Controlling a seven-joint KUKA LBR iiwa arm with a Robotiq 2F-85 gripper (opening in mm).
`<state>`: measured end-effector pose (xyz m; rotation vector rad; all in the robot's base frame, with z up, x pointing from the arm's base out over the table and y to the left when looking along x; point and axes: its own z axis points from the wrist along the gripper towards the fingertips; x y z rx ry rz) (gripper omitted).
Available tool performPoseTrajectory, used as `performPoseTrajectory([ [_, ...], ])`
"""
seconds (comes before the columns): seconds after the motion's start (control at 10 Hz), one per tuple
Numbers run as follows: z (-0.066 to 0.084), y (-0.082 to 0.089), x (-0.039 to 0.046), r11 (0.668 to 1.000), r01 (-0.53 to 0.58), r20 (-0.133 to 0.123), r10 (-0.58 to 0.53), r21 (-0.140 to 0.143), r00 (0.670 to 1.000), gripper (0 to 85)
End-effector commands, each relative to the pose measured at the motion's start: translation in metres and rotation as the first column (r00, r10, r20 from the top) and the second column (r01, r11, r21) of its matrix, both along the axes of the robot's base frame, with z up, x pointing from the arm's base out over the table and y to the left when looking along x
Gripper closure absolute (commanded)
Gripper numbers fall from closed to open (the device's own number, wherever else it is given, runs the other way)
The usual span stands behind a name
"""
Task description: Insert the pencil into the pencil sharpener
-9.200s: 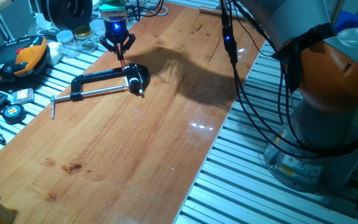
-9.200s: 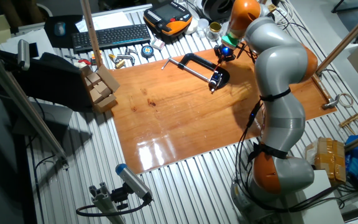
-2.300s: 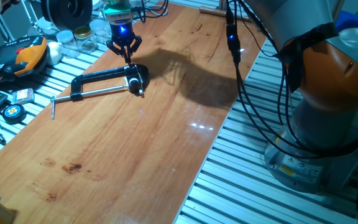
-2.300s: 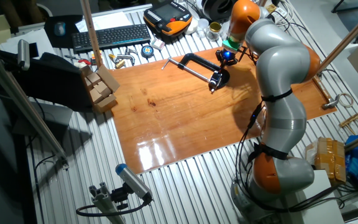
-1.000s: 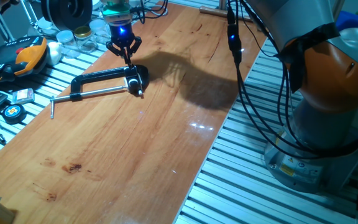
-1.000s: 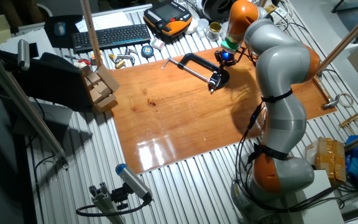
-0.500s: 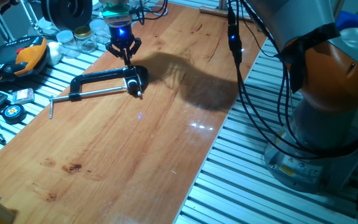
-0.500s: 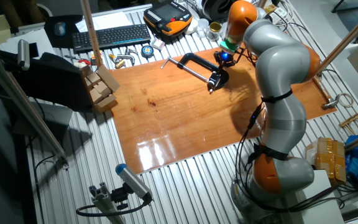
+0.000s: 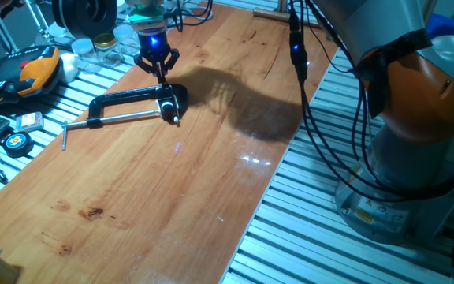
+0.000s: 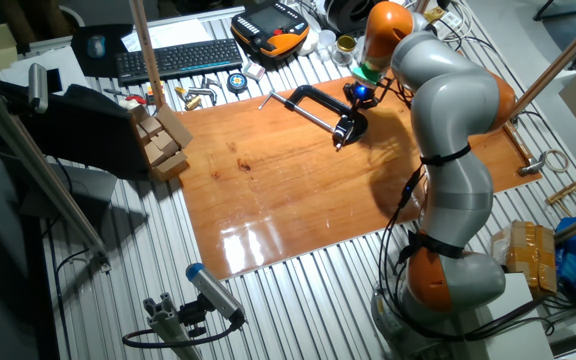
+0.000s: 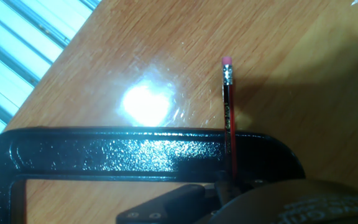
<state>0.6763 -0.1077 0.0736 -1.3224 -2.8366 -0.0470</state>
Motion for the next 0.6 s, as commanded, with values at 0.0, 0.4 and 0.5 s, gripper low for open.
performPoseTrajectory([
  [0.0,-0.0001,0.0012,-0.0008,1.0,0.001,0.0,-0.001,0.0,1.0,85.0],
  [0.4,0.0002,0.0032,-0.0036,1.0,0.006,-0.002,-0.006,0.0,1.0,85.0],
  [0.5,0.0003,0.0037,-0.0042,1.0,0.007,-0.002,-0.007,0.0,1.0,85.0],
])
